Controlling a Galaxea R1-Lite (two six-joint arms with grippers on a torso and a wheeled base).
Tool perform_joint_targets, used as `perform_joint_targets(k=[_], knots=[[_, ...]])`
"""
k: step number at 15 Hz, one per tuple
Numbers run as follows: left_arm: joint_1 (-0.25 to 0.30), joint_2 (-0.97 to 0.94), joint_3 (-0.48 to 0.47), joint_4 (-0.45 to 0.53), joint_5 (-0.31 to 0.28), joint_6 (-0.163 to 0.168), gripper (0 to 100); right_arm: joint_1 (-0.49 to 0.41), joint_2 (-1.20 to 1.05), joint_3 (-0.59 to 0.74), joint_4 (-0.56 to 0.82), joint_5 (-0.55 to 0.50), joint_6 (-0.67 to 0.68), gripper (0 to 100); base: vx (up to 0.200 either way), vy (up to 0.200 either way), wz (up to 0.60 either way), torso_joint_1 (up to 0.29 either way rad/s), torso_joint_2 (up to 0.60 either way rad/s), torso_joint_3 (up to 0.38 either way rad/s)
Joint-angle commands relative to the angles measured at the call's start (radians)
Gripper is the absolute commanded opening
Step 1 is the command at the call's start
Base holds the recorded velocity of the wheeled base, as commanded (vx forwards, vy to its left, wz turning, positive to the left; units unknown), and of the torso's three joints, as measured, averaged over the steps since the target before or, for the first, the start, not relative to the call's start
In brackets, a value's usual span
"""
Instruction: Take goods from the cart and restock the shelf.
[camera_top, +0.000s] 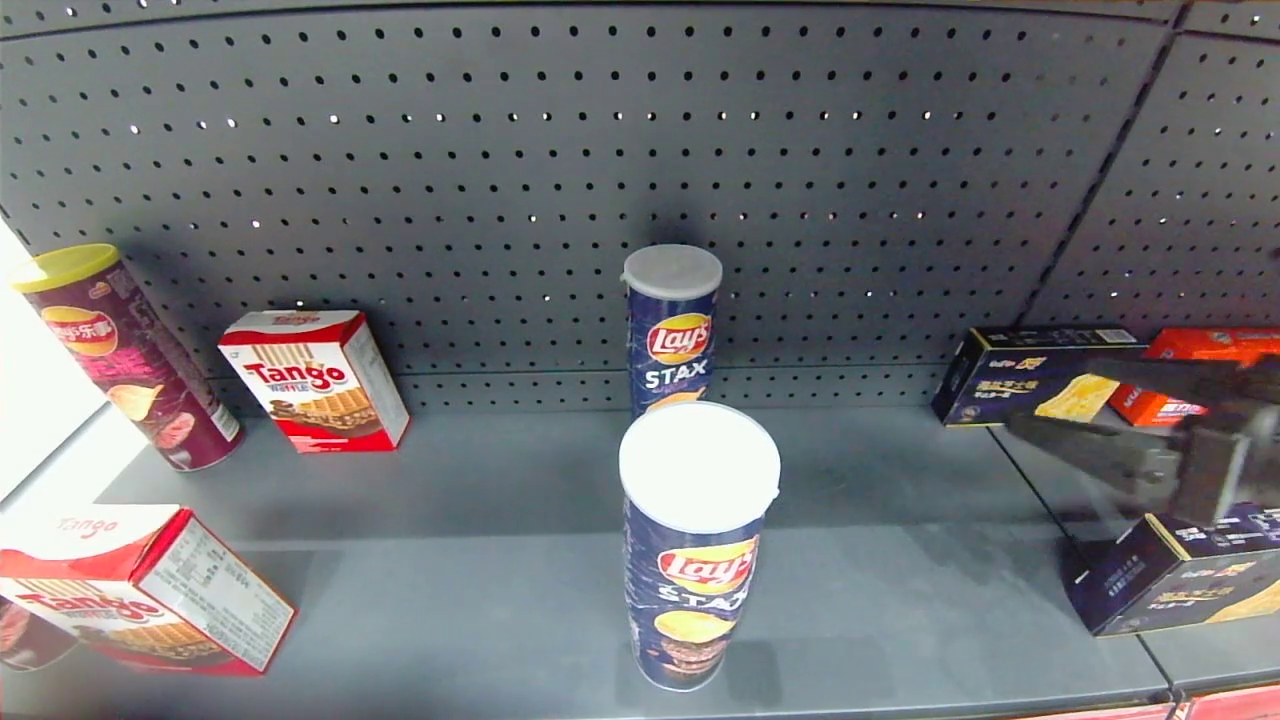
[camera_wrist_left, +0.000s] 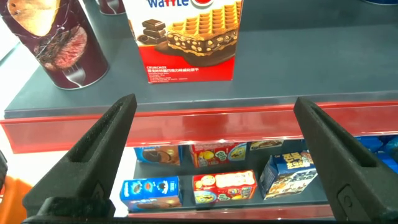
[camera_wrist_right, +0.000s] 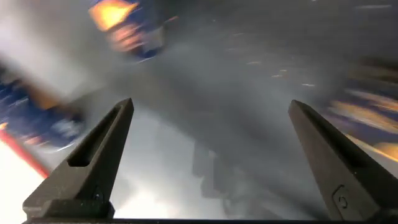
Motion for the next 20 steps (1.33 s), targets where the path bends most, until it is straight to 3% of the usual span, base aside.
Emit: perform_joint_targets(k=[1,3,5,8,11,13,16,20], knots=[[0.0,0.002,-0.001,0.0,0.0,0.001,100,-0.199,-0.427,0.208,0.003,-0.052,0.01,100,0.0,0.0,0.0,0.0,0.0,0.0],[0.0,0.0,0.0,-0.001,0.0,0.001,100,-0.202,-0.607,0.352,0.018,-0.1,0.01,100,0.0,0.0,0.0,0.0,0.0,0.0],[0.0,0.002,0.0,-0.003,0.0,0.001,100,-0.202,-0.72,0.408,0.104,-0.133,0.01,100,0.0,0.0,0.0,0.0,0.0,0.0],[0.0,0.002,0.002,-0.004,0.0,0.002,100,-0.241,-0.99,0.497,0.31,-0.204,0.043,100,0.0,0.0,0.0,0.0,0.0,0.0],[0.0,0.002,0.002,-0.004,-0.003,0.005,100,-0.303,-1.108,0.734,0.164,-0.235,0.119,100,0.0,0.0,0.0,0.0,0.0,0.0],[0.0,0.002,0.002,-0.004,-0.003,0.005,100,-0.303,-1.117,0.741,0.167,-0.239,0.131,100,0.0,0.0,0.0,0.0,0.0,0.0],[0.0,0.002,0.002,-0.004,-0.003,0.005,100,-0.302,-1.117,0.741,0.228,-0.156,0.134,100,0.0,0.0,0.0,0.0,0.0,0.0],[0.0,0.002,0.002,-0.004,-0.005,0.005,100,-0.303,-1.117,0.742,0.225,-0.156,0.135,100,0.0,0.0,0.0,0.0,0.0,0.0]])
